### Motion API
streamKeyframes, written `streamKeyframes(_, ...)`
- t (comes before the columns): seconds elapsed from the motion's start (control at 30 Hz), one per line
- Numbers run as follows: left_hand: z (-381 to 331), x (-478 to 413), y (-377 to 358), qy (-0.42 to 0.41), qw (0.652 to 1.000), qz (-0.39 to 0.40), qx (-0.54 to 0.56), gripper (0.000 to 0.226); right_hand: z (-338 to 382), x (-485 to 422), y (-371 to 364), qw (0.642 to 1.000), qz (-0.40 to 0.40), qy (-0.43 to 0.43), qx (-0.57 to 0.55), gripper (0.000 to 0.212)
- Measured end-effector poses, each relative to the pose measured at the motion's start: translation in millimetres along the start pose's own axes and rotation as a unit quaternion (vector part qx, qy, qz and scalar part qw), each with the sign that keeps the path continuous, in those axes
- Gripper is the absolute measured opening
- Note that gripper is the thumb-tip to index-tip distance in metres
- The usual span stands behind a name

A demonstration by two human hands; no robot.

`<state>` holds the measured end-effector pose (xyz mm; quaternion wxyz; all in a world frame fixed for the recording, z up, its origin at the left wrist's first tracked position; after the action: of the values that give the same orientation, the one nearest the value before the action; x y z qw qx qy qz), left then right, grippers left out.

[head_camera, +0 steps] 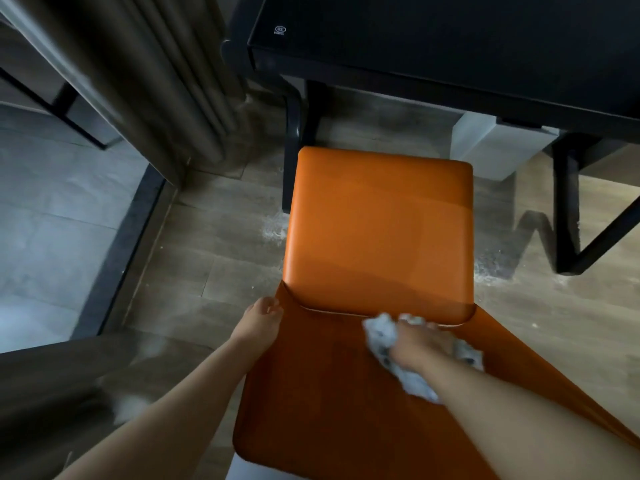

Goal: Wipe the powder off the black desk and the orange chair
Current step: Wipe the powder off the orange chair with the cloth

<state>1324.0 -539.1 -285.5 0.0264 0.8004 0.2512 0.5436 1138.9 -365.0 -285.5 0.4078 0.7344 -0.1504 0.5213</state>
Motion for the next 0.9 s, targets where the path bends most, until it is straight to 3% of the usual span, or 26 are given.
streamKeyframes(0.07,4.3,-0.5,1.0,0.018,0.999,-0.017,-0.037,0.039,-4.1,1.3,0.1,0.999,0.022,-0.032,0.005,0.044)
streamKeyframes(0.17,5.4,3.7,3.5,0.005,0.996,-0.067,-0.067,0.04,73.2,18.7,-9.6,0.988,0.009,0.133,-0.079,0.044)
streamKeyframes(0.27,4.7,5.7,9.7,-0.002,0.993,-0.121,-0.007,0.032,143.8,48.0,-5.2,0.961,-0.048,0.255,-0.096,0.049)
streamKeyframes(0.37,5.7,5.7,13.2,0.002,0.995,-0.095,-0.039,0.033,105.0,31.8,-3.2,0.971,-0.003,0.216,-0.099,0.05)
streamKeyframes(0.47,4.1,10.7,8.5,-0.019,0.997,-0.01,-0.079,0.044,7.7,13.8,-6.4,0.999,-0.03,0.041,-0.006,0.041)
streamKeyframes(0.53,2.4,12.4,6.0,-0.027,0.991,0.032,-0.128,0.053,-27.8,14.0,-1.6,0.998,-0.028,-0.045,-0.024,0.04)
streamKeyframes(0.63,-0.9,17.3,3.1,-0.03,0.978,0.07,-0.194,0.064,10.7,22.2,-6.3,0.992,0.021,0.051,-0.109,0.044)
streamKeyframes(0.77,-6.7,27.4,4.9,-0.068,0.983,0.0,-0.171,0.048,111.2,55.3,-11.1,0.967,-0.045,0.223,-0.114,0.043)
streamKeyframes(0.83,-6.9,28.4,5.5,-0.068,0.983,-0.009,-0.172,0.046,98.4,49.5,-6.0,0.971,-0.026,0.216,-0.102,0.045)
streamKeyframes(0.9,-5.4,26.4,4.0,-0.06,0.976,0.021,-0.206,0.056,39.9,36.7,-6.6,0.989,-0.024,0.135,-0.053,0.042)
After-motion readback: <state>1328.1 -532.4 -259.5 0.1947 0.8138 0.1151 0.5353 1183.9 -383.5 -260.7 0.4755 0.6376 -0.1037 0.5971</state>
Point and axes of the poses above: each hand's wrist, its own x-axis away from the middle knuckle, its own y-axis out of the back of the hand, z = x × y, the point moved 2 cm from there along -x, towards the middle knuckle, and after that the axes turned 9 degrees about z, right-handed, at the moved point
